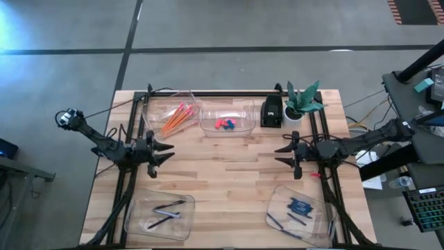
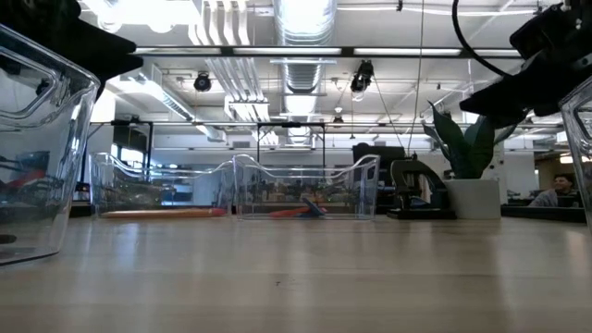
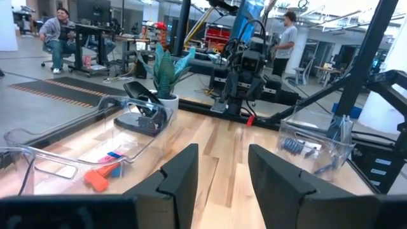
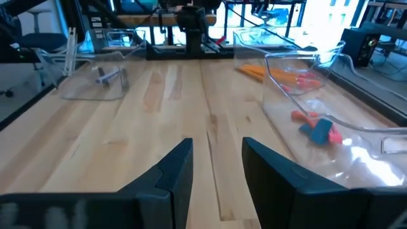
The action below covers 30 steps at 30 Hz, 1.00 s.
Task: Sort crayons/erasers/pens/pencils in bins
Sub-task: Return to home position
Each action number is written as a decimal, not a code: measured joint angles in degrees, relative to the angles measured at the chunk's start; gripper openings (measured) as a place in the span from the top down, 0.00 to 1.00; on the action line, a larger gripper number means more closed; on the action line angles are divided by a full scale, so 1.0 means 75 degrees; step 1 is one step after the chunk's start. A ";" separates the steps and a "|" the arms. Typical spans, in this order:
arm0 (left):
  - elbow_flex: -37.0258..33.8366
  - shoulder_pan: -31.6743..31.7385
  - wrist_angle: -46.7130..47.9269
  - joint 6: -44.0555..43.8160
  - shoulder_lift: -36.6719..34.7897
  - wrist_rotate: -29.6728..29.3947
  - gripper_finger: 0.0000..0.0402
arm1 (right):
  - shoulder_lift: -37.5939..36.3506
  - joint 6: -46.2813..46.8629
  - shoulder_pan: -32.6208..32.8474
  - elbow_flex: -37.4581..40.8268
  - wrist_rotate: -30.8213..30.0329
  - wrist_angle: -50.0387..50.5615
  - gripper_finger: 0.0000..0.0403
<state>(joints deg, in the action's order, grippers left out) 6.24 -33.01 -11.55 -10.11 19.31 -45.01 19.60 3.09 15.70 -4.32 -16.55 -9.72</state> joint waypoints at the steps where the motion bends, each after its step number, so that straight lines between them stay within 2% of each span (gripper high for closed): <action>1: 0.0000 0.0000 0.0000 0.0000 0.0024 0.0000 0.69 | -0.0035 0.0000 0.0001 0.0049 -0.0001 -0.0001 0.68; 19: -0.0012 0.0000 -0.0006 0.0000 0.0697 -0.0003 0.69 | -0.0409 0.0064 0.0001 0.0470 -0.0004 -0.0283 0.68; 30: -0.0015 0.0000 -0.0002 0.0003 0.1010 -0.0003 0.69 | -0.0400 0.0705 0.0001 0.0479 -0.0011 -0.0334 0.68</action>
<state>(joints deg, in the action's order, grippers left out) 6.13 -33.01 -11.57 -10.09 26.88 -45.04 16.60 8.38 15.70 -0.73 -16.63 -12.22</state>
